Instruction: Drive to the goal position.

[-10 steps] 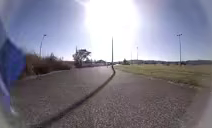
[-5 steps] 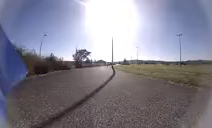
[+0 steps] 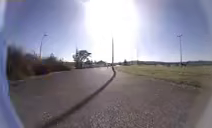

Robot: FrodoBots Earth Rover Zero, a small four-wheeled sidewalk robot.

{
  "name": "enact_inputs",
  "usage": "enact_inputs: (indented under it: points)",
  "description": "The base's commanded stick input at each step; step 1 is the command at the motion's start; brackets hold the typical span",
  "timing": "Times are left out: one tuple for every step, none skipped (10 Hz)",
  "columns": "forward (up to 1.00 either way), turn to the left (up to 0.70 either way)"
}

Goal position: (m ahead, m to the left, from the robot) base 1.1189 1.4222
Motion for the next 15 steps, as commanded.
enact_inputs:
  points:
    - [1.0,0.0]
    - [1.0,0.0]
    - [1.0,0.0]
    - [1.0,0.0]
    - [1.0,0.0]
    - [1.0,0.0]
    - [1.0,0.0]
    - [1.0,0.0]
    - [1.0,0.0]
    - [1.0,0.0]
    - [1.0,0.0]
    - [1.0,0.0]
    - [1.0,0.0]
    - [1.0,0.0]
    - [1.0,0.0]
